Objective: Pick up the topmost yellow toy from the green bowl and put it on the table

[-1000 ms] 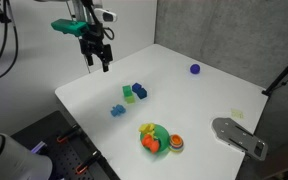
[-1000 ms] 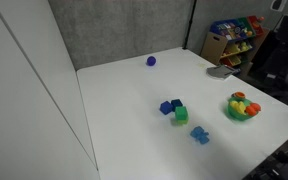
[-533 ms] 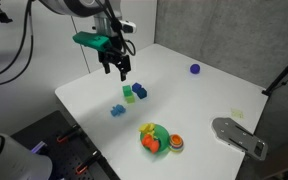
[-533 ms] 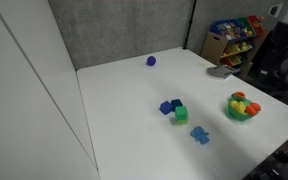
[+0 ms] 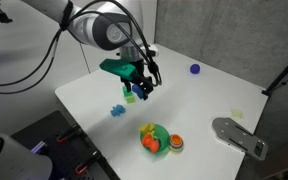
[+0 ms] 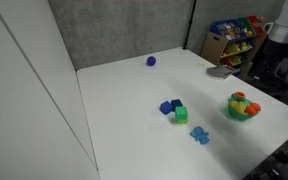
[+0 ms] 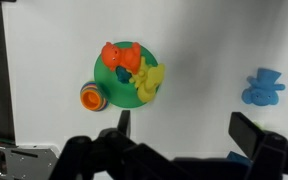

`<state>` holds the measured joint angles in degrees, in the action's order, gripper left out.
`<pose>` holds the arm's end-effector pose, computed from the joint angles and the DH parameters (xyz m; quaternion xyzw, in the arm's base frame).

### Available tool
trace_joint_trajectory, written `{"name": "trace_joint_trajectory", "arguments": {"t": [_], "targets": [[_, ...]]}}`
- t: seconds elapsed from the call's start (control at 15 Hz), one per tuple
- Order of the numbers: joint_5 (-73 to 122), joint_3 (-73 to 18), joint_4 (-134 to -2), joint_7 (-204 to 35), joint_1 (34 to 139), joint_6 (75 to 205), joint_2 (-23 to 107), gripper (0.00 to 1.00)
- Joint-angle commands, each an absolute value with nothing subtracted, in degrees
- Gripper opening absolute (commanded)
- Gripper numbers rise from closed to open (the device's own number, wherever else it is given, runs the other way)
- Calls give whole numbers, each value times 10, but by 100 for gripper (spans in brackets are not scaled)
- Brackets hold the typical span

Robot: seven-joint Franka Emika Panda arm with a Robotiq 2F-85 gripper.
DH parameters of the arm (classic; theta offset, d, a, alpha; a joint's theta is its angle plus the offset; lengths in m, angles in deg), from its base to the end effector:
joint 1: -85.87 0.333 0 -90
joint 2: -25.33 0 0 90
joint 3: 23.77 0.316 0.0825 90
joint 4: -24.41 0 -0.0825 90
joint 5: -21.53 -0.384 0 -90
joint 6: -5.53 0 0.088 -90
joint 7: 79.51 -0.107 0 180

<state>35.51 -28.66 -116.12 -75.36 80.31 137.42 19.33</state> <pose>0.4555 -0.0889 0.3347 0.9958 0.0290 -0.0332 0.0807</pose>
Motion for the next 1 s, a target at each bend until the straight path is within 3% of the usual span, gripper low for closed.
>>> {"name": "trace_joint_trajectory", "arguments": {"t": [0.0,0.93], "targets": [[383,-298,-1159,-749,791,1448,242,100],[324,-323,-1139,-685,743,1647,452,100]]}}
